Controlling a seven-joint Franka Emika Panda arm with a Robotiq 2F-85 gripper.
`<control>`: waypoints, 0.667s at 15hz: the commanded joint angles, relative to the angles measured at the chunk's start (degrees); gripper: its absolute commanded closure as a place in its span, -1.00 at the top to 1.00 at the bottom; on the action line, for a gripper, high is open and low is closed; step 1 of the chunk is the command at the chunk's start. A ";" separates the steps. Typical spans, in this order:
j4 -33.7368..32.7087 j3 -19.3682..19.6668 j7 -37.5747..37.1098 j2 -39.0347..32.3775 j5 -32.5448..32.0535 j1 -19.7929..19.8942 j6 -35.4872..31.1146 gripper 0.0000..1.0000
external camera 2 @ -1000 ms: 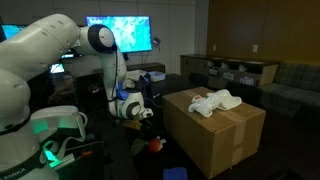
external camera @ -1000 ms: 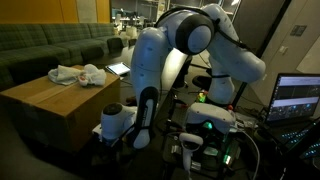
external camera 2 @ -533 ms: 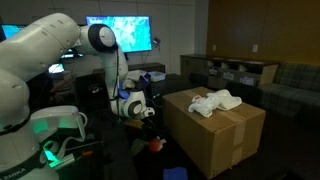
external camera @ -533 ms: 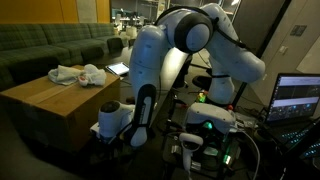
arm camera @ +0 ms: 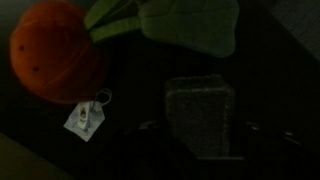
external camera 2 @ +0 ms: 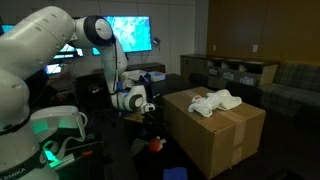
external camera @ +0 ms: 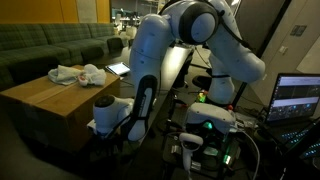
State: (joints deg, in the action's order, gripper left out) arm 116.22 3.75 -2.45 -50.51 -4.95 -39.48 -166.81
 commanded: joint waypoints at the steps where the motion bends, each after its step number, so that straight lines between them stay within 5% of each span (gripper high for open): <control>1: 4.07 0.37 -2.11 6.88 -2.86 0.00 4.64 -0.33; 10: 10.18 -0.44 -4.73 23.38 -6.84 4.63 13.72 -0.33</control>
State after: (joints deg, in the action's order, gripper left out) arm 122.81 3.99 -5.18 -34.33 -9.03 -37.36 -156.24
